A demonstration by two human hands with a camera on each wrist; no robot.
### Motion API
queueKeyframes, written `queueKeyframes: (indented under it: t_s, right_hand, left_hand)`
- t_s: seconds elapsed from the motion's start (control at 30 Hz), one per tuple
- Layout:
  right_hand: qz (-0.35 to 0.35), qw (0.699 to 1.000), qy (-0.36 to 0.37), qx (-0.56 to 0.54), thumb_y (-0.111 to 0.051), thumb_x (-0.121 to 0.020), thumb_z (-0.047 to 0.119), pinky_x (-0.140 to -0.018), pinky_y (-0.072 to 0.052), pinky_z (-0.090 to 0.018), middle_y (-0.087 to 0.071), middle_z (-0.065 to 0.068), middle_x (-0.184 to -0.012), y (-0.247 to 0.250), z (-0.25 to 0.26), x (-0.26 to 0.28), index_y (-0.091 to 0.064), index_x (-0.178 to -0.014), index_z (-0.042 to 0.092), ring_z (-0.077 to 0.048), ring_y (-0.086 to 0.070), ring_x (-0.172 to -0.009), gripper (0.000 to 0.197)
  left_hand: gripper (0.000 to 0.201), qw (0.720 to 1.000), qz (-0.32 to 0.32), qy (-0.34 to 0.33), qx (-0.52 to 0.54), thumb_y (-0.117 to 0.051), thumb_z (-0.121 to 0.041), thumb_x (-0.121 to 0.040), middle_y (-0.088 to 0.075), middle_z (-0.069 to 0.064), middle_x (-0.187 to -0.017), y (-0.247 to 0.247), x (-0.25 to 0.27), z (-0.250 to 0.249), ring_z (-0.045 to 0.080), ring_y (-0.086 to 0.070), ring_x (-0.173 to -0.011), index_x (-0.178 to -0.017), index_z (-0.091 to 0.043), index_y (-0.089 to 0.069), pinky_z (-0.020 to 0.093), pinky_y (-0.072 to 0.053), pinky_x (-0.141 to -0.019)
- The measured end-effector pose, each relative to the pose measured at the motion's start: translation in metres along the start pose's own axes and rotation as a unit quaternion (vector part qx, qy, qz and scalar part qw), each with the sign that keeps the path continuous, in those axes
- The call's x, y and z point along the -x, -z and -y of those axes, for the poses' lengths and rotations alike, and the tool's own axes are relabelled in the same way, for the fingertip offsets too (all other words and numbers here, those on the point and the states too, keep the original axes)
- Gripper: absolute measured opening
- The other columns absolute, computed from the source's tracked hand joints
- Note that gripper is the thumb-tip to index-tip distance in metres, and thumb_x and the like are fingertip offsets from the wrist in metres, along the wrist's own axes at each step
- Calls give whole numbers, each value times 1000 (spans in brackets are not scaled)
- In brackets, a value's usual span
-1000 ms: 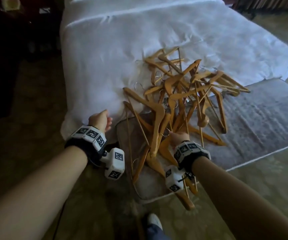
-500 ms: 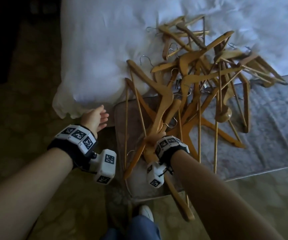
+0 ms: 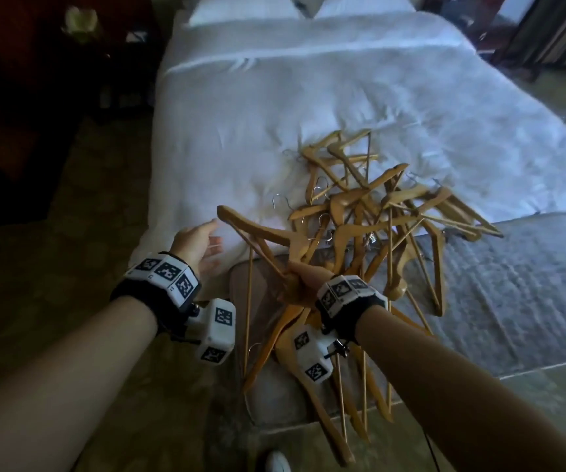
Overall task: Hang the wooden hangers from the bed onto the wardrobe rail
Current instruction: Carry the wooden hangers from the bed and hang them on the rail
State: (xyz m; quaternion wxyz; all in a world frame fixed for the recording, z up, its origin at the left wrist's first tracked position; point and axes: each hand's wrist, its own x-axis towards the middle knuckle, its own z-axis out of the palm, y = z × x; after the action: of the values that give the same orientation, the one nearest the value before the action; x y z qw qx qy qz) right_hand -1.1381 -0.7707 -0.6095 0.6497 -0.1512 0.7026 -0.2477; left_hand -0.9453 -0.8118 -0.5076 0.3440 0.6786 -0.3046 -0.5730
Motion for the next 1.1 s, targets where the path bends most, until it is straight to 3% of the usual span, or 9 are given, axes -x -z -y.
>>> queueKeyframes:
  t_s: [0.13, 0.23, 0.33, 0.43, 0.53, 0.63, 0.77, 0.87, 1.1]
  right_hand:
    - [55, 997, 60, -5, -68, -77, 16, -58, -57, -30, -57, -9, -62, -25, 49, 117, -57, -72, 5, -22, -60, -59, 16]
    - [101, 983, 144, 59, -59, -85, 9, -57, -54, -29, -54, -5, -42, -52, 81, 161, -53, -75, 0, -16, -58, -39, 15]
    - [154, 952, 233, 125, -58, -87, 5, -56, -58, -30, -59, -12, -62, -87, 108, 207, -52, -95, -5, -18, -63, -48, 14]
    - [236, 908, 300, 171, -55, -88, 1, -81, -56, -39, -58, -13, -85, -130, 123, 256, -48, -116, -5, -22, -62, -69, 30]
    - [290, 858, 353, 235, -55, -85, -3, -79, -55, -31, -57, -10, -90, -186, 123, 307, -46, -122, 0, -19, -61, -77, 38]
    - [317, 805, 404, 298, -67, -65, 12, -92, -51, -42, -58, -6, -90, -253, 111, 361, -54, -112, 13, -23, -60, -89, 48]
    - [387, 710, 446, 383, -71, -75, 2, -98, -46, -41, -59, -5, -104, -351, 66, 436, -40, -134, 11, -25, -57, -107, 67]
    - [468, 674, 446, 358, -60, -81, -13, -84, -52, -36, -58, -9, -95, -433, 13, 498, -30, -139, 17, -23, -61, -89, 72]
    - [559, 623, 457, 301, -49, -94, 5, -49, -51, -27, -55, -6, -79, -594, -128, 622, -35, -140, 19, -17, -54, -58, 50]
  left_hand:
    - [36, 1000, -10, -5, 14, -60, -37, -89, -58, 6, -93, 29, 26, -37, 21, -58, -88, -113, -12, -53, 37, -55, -71]
    - [49, 999, -23, -4, 49, -62, -39, -87, -51, 9, -114, 66, 50, -62, 27, -54, -107, -126, -14, -48, 40, -55, -74]
    - [48, 990, -43, -34, 131, -62, -37, -88, -50, 10, -113, 119, 78, -92, 30, -53, -107, -127, -15, -46, 43, -54, -73]
    - [48, 967, -69, -102, 224, -58, -36, -91, -50, 13, -123, 185, 113, -123, 30, -55, -105, -129, -12, -44, 45, -53, -75]
    - [52, 916, -111, -159, 350, -45, -45, -95, -58, 13, -106, 262, 159, -145, 22, -63, -84, -134, -11, -36, 39, -55, -73]
    - [46, 834, -174, -177, 493, -27, -52, -98, -40, -1, -60, 344, 213, -141, 11, -38, -42, -88, -12, -47, 21, -36, -42]
    - [46, 750, -249, -247, 561, -18, -43, -102, -23, -5, -38, 448, 292, -102, 9, -17, -31, -66, -17, -31, 19, -13, -41]
    - [39, 707, -306, -287, 569, -23, -34, -103, -24, -4, -45, 525, 357, -63, 9, -18, -29, -72, -15, -36, 20, -14, -35]
    - [45, 640, -415, -352, 543, -25, -42, -102, -29, -3, -51, 681, 499, 38, 10, -22, -33, -66, -16, -34, 16, -17, -33]
